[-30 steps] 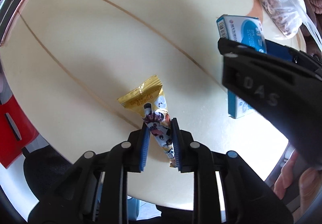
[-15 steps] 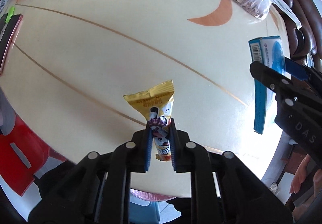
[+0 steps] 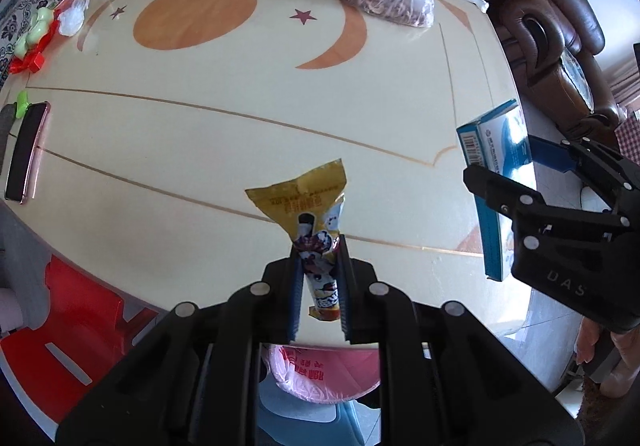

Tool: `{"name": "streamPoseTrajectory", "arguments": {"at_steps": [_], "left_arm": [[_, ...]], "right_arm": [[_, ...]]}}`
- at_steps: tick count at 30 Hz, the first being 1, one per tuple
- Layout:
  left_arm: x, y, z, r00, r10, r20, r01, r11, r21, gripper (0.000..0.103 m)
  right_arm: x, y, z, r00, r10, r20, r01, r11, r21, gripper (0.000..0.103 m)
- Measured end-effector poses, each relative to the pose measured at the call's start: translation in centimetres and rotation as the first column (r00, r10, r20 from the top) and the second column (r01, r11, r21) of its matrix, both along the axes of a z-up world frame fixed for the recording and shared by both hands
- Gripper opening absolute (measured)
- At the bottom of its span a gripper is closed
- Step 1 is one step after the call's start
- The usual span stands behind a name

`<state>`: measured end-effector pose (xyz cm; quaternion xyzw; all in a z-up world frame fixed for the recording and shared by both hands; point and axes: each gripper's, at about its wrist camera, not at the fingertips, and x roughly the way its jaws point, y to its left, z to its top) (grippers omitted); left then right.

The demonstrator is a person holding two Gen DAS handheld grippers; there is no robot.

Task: Collect trash
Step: 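Lift the snack bar and medicine box and carry them over the pink bin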

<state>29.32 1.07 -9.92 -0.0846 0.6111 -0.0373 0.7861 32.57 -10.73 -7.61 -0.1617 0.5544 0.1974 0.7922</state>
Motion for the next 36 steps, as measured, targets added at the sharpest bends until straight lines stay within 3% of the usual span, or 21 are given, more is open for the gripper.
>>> {"name": "streamPoseTrajectory", "arguments": {"at_steps": [13,18,36], "left_arm": [[-8.6,-1.8,2.9,0.981,-0.163,0.105,0.153,0.983,0.097,0.016],[-11.6,-2.6,3.0,0.967,-0.219,0.128,0.207,0.973,0.102,0.016],[-18.9,-5.8,-0.9,0.931,-0.345,0.120,0.327,0.934,0.144,0.016]], "right_arm": [[-11.1,-3.4,2.6,0.995,-0.087,0.046,0.085,0.996,0.039,0.059],[-15.0,-4.3,2.9,0.991,-0.118,0.060,0.115,0.992,0.061,0.059],[-23.2,-6.4,-1.8,0.976,-0.217,0.028,0.213,0.971,0.110,0.059]]}}
